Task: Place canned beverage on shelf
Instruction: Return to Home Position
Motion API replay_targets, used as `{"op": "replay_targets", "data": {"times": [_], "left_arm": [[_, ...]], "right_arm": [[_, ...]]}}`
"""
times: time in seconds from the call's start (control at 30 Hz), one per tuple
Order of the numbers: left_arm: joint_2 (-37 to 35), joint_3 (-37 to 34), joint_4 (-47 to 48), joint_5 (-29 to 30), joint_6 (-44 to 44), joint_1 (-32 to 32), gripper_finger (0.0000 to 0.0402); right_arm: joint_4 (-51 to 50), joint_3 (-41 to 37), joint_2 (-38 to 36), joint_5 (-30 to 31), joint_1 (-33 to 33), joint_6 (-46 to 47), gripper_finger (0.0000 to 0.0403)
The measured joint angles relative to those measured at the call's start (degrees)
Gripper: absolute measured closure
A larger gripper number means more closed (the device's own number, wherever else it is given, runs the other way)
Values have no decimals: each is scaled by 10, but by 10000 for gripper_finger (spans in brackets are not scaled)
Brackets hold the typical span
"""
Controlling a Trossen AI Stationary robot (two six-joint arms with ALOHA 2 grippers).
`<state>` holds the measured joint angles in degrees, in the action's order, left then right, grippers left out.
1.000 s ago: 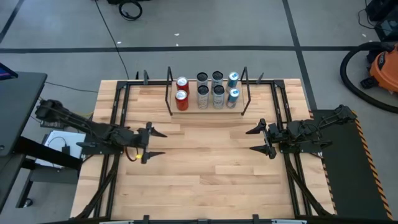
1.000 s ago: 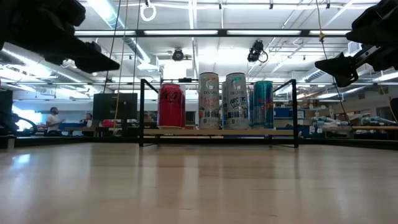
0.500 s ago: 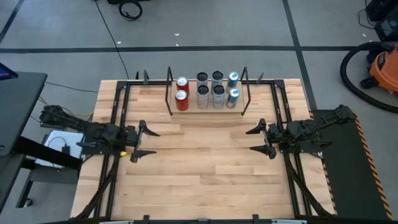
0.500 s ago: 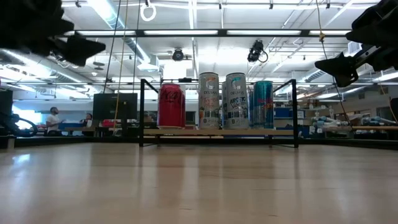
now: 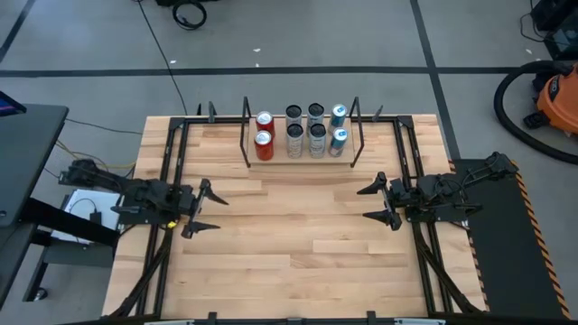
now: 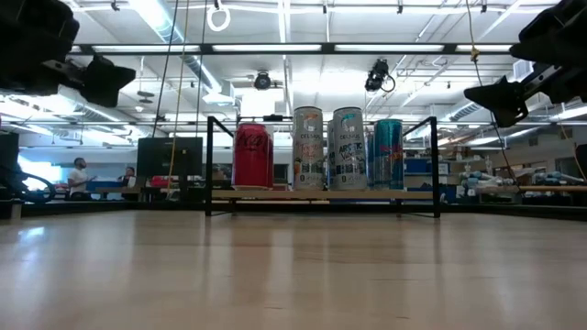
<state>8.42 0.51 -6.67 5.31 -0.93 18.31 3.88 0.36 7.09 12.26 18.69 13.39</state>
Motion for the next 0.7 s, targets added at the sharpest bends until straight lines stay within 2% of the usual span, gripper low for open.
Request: {"op": "replay_targets", "data": {"times": [0.17,0.43,0.7], "left_arm": [[-29,0,44,-24,-1,-28,47],[-85,-1,36,-22,3,-72,47],[-82,-1,19,-21,3,-80,47]], "right_arm": [[4,0,0,0,0,0,27],[4,0,0,0,0,0,27],[7,0,0,0,0,0,27]]}}
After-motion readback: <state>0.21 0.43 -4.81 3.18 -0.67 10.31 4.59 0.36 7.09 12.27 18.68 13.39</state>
